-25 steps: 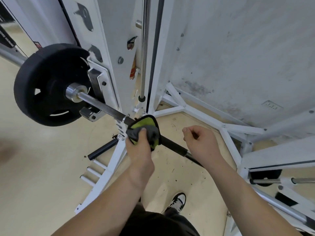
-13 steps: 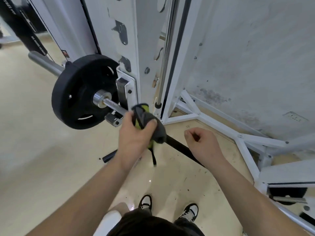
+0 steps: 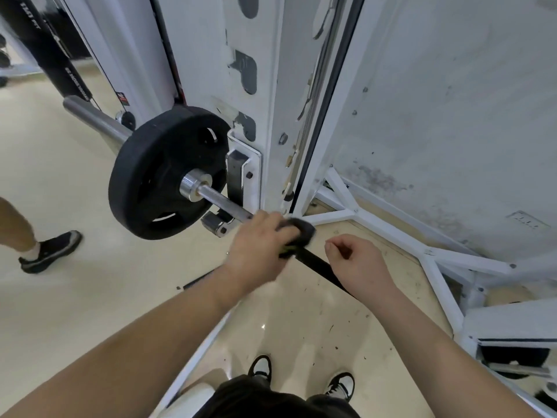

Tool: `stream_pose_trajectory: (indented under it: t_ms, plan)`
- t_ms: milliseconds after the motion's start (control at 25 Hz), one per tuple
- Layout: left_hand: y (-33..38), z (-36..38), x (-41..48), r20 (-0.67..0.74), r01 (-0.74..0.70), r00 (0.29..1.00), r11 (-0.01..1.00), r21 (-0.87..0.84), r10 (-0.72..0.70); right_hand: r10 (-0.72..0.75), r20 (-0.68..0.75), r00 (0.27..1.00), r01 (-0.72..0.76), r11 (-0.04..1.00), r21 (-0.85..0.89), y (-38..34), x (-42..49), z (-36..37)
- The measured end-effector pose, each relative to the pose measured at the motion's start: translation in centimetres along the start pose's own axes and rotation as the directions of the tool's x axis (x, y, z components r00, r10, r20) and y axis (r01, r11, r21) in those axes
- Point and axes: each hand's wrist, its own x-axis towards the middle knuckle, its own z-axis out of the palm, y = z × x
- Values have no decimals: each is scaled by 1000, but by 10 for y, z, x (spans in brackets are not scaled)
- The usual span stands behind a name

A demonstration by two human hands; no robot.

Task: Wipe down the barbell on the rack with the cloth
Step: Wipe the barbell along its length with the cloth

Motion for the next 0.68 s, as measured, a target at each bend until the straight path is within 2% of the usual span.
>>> stream_pose_trajectory:
  t_ms: [40,120,160,200,280,360,400,440,520,560,640,680]
  plan:
    - [-21,-6,4,-36,115,993,993,20,-115,-2,10,1000,2,1000,-6,-2,2,0]
    - [-35,-12,7,-122,344,934,938,44,-337,-5,32,999,5,1000,-22,-6,5,4]
    - [-28,-10,6,-139,401,908,916,19,-395,-8,39,999,9,1000,-22,-8,7,8]
    - [-15,-6,2,-131,410,901,911,-52,-413,-17,46,999,18,1000,-18,-12,11,14]
    - [8,-6,-11,-92,308,937,920,-244,-338,-46,51,998,47,999,-19,-20,19,25]
    - [5,-25,-21,-17,274,951,863,-424,-310,-78,80,994,81,996,-30,-31,29,33]
    - [-6,-40,-19,-6,334,922,803,-494,-387,-93,103,990,98,994,-41,-36,36,37]
    - [-20,-57,-15,-35,409,863,739,-536,-504,-111,125,986,120,991,-62,-42,42,40]
    - [-54,-82,-4,-143,544,708,663,-515,-692,-155,175,972,180,973,-141,-51,53,52]
    - [-70,-83,0,-169,592,662,647,-481,-731,-171,199,965,209,960,-188,-56,57,58]
    - [-88,-69,9,-148,663,641,641,-387,-753,-168,258,951,244,922,-300,-67,61,73]
    - [-90,-55,15,-127,674,665,664,-324,-736,-157,280,947,255,897,-360,-70,62,78]
